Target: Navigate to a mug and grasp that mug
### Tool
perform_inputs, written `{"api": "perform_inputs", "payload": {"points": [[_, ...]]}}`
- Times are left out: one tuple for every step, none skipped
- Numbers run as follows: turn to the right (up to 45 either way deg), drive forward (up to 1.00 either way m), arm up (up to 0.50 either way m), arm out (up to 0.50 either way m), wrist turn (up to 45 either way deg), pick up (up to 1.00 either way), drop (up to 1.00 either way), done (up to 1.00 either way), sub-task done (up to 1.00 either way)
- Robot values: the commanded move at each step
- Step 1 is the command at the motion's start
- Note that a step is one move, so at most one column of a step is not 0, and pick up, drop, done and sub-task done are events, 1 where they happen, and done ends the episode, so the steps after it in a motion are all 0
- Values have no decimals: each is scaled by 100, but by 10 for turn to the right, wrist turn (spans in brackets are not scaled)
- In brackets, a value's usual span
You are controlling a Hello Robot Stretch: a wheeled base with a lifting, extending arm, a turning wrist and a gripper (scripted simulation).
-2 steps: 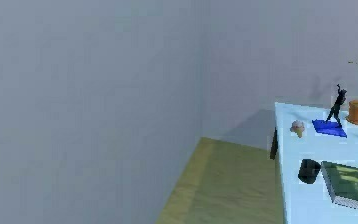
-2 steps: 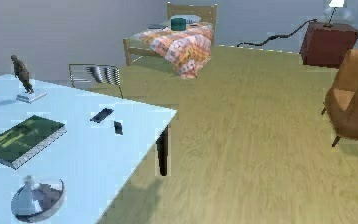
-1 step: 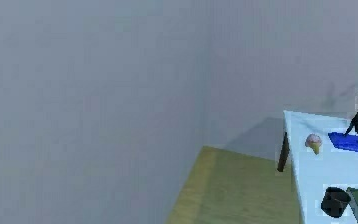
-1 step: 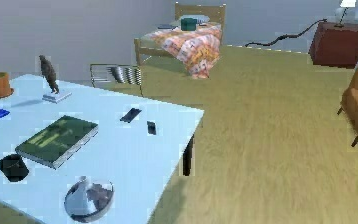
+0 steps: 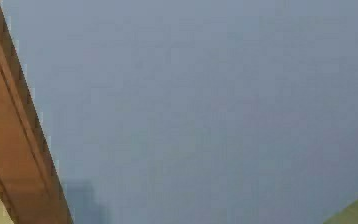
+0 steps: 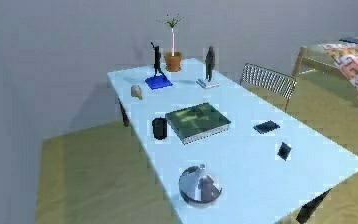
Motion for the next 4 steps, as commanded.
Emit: {"api": "perform_inputs", "payload": {"points": [[450, 0, 0, 0, 0, 0, 0, 0, 0], [120, 0, 0, 0, 0, 0, 0, 0, 0], [0, 100, 0, 0, 0, 0, 0, 0, 0], [90, 0, 0, 0, 0, 0, 0, 0, 0]]}}
